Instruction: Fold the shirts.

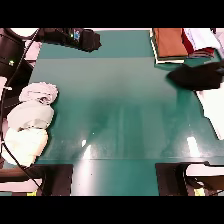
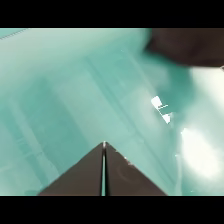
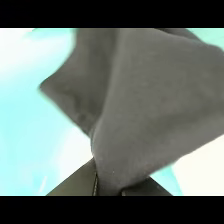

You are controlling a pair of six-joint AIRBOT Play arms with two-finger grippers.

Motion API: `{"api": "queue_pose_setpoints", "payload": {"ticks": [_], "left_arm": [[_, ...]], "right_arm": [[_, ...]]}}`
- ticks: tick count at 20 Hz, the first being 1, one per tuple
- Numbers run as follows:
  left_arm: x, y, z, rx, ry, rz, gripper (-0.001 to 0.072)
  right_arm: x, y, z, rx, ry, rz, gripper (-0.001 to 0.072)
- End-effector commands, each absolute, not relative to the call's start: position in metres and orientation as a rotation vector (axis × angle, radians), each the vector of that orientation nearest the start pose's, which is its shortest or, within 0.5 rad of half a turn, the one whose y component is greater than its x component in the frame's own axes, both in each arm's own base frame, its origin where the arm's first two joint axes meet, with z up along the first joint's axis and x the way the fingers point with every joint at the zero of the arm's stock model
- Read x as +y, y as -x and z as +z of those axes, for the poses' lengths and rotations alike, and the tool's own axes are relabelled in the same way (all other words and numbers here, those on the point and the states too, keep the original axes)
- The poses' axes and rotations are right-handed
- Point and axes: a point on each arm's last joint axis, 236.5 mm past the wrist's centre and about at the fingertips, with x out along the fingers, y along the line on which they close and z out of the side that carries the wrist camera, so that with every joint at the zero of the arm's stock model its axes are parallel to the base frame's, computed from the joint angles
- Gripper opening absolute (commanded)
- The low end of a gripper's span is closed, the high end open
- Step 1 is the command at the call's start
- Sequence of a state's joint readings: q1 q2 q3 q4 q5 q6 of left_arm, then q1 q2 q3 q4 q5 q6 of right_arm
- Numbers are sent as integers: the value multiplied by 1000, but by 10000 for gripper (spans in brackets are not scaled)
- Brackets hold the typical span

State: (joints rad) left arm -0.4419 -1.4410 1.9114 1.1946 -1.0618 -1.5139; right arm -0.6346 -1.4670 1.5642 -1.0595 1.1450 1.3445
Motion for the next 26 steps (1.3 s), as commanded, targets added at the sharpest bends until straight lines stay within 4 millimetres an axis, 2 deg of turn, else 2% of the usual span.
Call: {"api": "queue_pose_setpoints", "payload": {"ticks": [1, 4, 8, 11, 13, 20, 26], "left_arm": [[-292, -435, 274, 620, 98, -710, 19], [-292, -435, 274, 621, 98, -710, 19], [-292, -435, 274, 622, 98, -710, 19], [-292, -435, 274, 622, 97, -710, 19], [-292, -434, 273, 624, 93, -711, 20], [-292, -434, 272, 628, 88, -711, 19], [-292, -434, 271, 627, 79, -713, 20]], "right_arm": [[-270, -426, 129, 716, -590, -302, 23], [-284, -428, 142, 672, -570, -325, 23], [-280, -442, 192, 595, -471, -293, 23], [-278, -442, 222, 558, -428, -281, 23], [-281, -432, 229, 583, -402, -291, 23], [-292, -377, 201, 771, -370, -379, 23], [-312, -287, 131, 995, -420, -555, 31]]}}
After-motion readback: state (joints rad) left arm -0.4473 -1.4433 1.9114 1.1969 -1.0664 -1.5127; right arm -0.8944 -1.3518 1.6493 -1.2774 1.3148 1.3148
